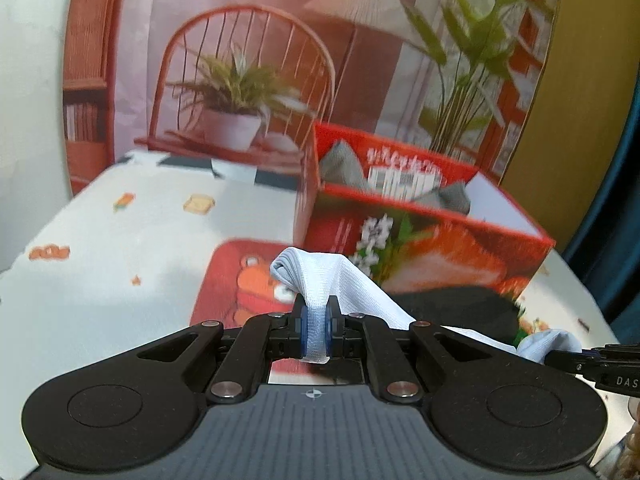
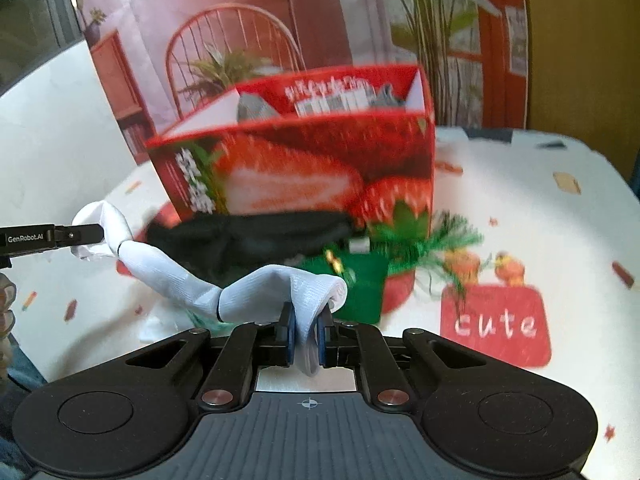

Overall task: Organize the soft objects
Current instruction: 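Lift the white cloth with both tools and carry it into the red box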

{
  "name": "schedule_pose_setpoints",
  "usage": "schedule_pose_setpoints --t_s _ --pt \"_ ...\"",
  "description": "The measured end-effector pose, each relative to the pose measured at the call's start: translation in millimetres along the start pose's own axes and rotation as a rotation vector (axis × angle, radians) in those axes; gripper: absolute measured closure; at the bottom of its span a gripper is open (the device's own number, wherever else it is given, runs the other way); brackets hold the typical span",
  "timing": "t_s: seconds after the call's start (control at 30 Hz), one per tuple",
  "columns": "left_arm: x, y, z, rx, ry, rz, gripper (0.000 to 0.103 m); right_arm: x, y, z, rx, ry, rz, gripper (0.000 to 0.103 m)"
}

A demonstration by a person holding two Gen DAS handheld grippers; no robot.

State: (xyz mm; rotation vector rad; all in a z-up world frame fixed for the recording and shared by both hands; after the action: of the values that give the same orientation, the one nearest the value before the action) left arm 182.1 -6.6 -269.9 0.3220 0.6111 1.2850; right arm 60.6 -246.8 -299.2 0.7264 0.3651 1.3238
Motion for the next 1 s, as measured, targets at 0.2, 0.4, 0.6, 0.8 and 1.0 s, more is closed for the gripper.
schedule_pose_setpoints --t_s 0.2,0.4,0.6,0.8,1.0 --pt "-9 11 23 -0.064 -0.015 -0.018 0.094 2 10 29 -0.056 0.033 -0.003 0.094" --pt "-15 12 42 -0.098 -0.020 -0.037 0.094 -1 14 52 -0.083 0.047 -0.006 0.094" --pt "-19 10 56 -0.117 -0.017 -0.050 0.094 -1 10 71 -0.092 0.076 -0.015 0.094" --pt "-26 6 72 -0.139 -0.038 -0.054 0.094 -5 5 93 -0.111 0.088 -0.021 0.094" --pt "-36 -3 87 -0.140 -0.055 -0.058 0.094 -17 1 118 -0.127 0.095 -0.030 0.094"
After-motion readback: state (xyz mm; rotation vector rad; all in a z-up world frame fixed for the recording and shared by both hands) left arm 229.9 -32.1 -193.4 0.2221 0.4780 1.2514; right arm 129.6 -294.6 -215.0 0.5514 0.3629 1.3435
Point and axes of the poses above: each gripper's, at about its wrist camera, not at the fingertips, and y roughly against the way its jaws point, x to its left, z to its top, the point moved 5 cm from there along -y, roughly the way its jaws point, and after that the axes turned 5 degrees about y, right-handed, at the moved point
